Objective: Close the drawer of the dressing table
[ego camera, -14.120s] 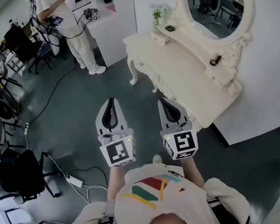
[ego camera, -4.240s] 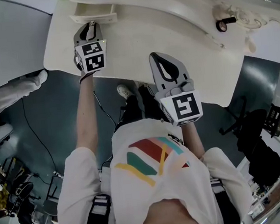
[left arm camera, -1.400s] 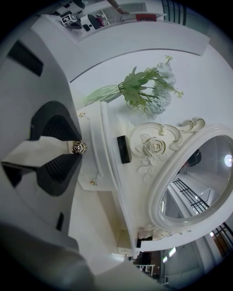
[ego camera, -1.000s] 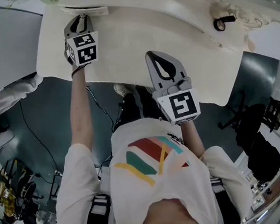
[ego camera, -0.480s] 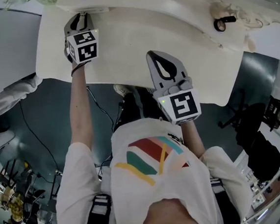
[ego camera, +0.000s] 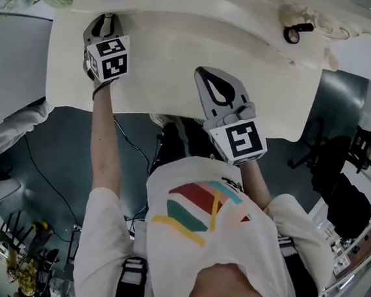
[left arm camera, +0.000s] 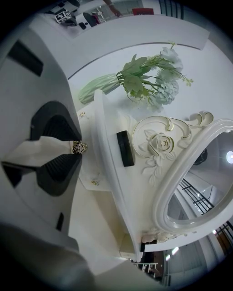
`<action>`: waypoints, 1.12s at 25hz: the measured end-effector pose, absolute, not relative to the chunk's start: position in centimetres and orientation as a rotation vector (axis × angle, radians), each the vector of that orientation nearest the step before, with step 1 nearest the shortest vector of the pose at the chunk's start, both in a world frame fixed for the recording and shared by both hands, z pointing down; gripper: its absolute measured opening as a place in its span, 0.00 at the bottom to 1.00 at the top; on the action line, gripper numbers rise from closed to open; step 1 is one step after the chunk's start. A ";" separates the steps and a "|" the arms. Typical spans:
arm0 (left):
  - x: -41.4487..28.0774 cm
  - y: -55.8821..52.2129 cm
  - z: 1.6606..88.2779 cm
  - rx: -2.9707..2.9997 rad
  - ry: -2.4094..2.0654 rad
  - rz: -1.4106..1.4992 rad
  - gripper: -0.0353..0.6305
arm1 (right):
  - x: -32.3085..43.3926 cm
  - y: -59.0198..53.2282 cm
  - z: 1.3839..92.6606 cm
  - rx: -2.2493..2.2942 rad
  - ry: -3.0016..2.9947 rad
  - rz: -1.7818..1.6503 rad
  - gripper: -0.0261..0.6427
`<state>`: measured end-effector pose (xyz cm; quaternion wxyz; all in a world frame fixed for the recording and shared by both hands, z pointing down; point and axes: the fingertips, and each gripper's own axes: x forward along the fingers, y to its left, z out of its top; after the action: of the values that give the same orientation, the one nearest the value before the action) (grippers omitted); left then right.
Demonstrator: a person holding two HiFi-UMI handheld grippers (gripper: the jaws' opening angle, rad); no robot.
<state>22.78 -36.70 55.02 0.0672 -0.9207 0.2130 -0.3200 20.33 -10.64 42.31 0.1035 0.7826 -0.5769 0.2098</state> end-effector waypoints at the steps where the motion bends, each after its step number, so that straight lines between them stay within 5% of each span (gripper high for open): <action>1: 22.8 -36.8 55.1 -2.774 0.643 -0.967 0.18 | 20.5 -10.6 42.3 2.312 -1.701 0.617 0.04; 28: 23.0 -36.5 53.6 -2.801 0.670 -0.934 0.21 | 20.3 -10.7 41.3 2.317 -1.726 0.550 0.04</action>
<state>23.05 -36.54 53.56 0.0568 -0.9236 0.2211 -0.3081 20.26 -10.65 41.27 0.1002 0.7839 -0.5838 0.1861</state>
